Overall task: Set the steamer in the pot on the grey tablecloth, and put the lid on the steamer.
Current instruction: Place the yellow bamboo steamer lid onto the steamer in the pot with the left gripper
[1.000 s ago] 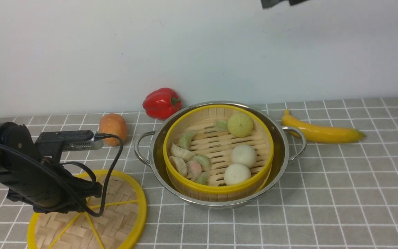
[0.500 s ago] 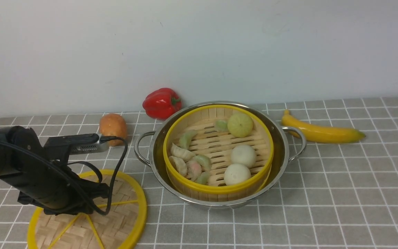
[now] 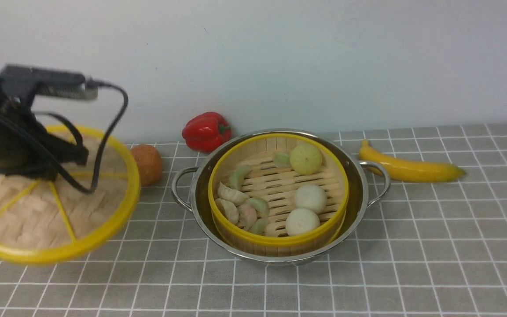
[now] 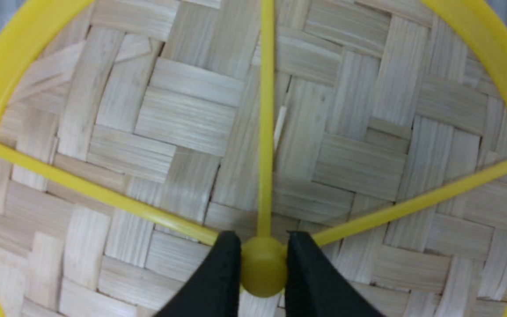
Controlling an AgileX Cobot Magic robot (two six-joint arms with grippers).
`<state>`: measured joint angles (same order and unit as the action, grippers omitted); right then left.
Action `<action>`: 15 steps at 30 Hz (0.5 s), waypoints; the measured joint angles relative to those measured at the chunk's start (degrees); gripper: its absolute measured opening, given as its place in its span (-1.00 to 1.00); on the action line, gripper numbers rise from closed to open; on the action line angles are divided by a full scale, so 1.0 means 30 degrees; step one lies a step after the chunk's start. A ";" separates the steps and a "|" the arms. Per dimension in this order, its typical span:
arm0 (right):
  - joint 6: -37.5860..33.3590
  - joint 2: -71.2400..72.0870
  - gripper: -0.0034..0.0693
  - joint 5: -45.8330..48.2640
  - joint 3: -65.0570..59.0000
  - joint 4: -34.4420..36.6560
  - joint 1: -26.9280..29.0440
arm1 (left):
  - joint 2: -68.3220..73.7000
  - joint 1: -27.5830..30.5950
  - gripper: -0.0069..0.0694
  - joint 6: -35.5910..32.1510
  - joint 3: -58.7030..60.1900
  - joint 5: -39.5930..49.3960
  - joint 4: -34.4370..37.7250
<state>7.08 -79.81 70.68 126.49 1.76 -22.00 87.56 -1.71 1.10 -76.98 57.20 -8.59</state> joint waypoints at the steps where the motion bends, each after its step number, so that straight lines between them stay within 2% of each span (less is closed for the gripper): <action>1: 0.0000 0.0509 0.12 0.0000 0.0018 -0.0071 0.0000 | -0.0063 -0.0211 -0.50 -0.0485 -0.0789 -0.0002 0.0587; 3: 0.0000 0.1100 0.10 0.0000 0.0018 -0.0107 0.0000 | -0.0063 -0.0624 -0.50 -0.1278 -0.1578 -0.0064 0.1484; 6: 0.0000 0.2785 0.05 0.0000 -0.0005 0.0025 0.0000 | 0.0682 -0.2757 -0.50 -0.3827 -0.3026 -0.0304 0.4481; 7: 0.0000 0.2864 0.05 0.0000 -0.0023 0.0074 0.0000 | 0.0754 -0.2886 -0.50 -0.4008 -0.3070 -0.0338 0.4608; 8: 0.0000 0.3489 0.03 -0.0022 -0.0223 0.0227 0.0000 | 0.1422 -0.3967 -0.50 -0.4449 -0.3332 -0.0689 0.5265; 15: 0.0017 0.5589 0.00 -0.0069 -0.2863 0.1336 0.0000 | 0.4583 -0.7650 -0.50 -0.4915 -0.3472 -0.2610 0.4984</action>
<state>7.14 -63.04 70.48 117.91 5.77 -22.00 101.31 -24.66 -13.65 -87.40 49.36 6.37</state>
